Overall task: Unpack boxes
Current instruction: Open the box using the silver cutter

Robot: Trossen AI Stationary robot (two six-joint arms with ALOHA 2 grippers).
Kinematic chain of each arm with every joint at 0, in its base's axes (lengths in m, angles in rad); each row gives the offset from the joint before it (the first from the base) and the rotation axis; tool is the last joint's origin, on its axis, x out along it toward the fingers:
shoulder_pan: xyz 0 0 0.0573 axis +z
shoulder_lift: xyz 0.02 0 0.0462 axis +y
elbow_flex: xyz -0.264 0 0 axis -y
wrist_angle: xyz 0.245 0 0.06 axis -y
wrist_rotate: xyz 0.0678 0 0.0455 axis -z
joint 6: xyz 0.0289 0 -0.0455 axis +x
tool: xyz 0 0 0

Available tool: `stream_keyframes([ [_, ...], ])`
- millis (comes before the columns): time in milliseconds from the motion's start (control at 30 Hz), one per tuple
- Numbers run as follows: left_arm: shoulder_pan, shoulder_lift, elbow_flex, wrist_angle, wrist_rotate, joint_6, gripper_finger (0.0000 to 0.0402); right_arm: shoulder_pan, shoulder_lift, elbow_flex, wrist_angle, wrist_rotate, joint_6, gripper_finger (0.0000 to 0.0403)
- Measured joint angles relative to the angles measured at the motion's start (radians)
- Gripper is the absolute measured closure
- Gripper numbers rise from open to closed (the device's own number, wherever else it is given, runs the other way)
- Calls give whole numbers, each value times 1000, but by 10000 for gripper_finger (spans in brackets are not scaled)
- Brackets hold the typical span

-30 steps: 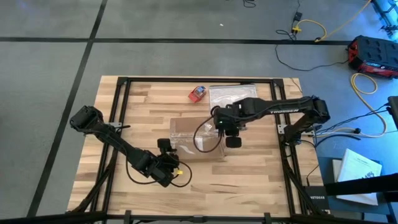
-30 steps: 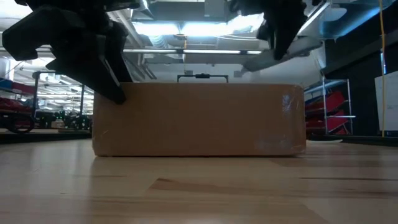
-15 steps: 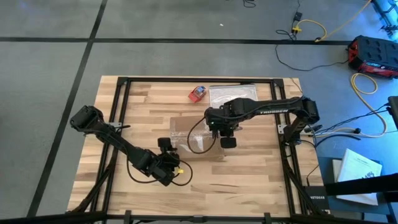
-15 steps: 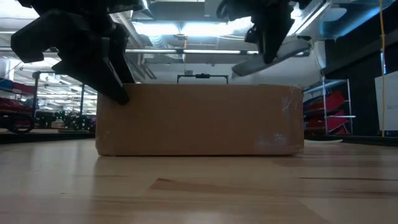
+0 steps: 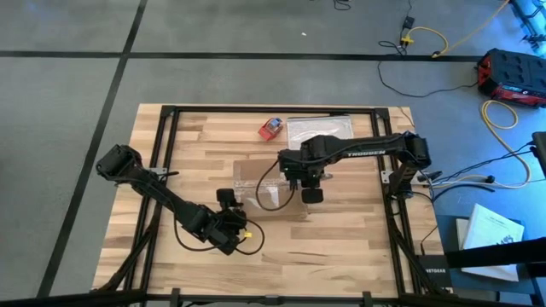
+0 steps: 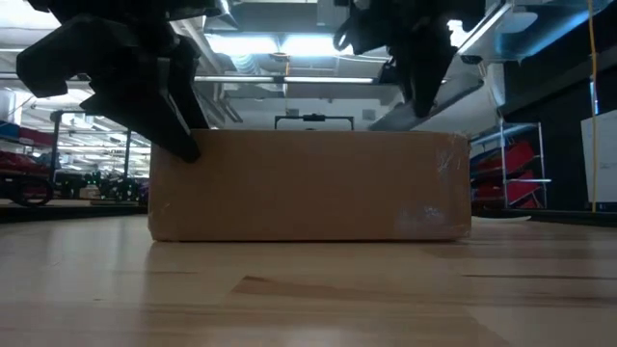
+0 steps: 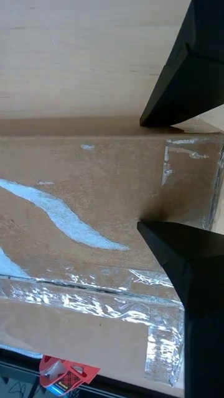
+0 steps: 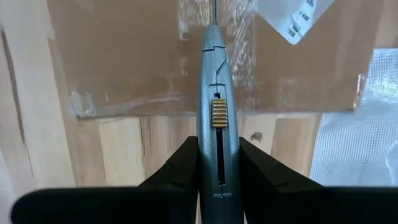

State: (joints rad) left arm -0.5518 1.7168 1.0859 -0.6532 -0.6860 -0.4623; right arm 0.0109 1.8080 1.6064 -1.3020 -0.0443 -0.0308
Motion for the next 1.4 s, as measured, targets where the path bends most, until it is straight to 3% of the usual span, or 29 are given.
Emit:
stream_keyframes([
  [1400, -1, 0, 0, 8, 1, 7, 167, -21, 15, 10, -24, 15, -4, 340],
])
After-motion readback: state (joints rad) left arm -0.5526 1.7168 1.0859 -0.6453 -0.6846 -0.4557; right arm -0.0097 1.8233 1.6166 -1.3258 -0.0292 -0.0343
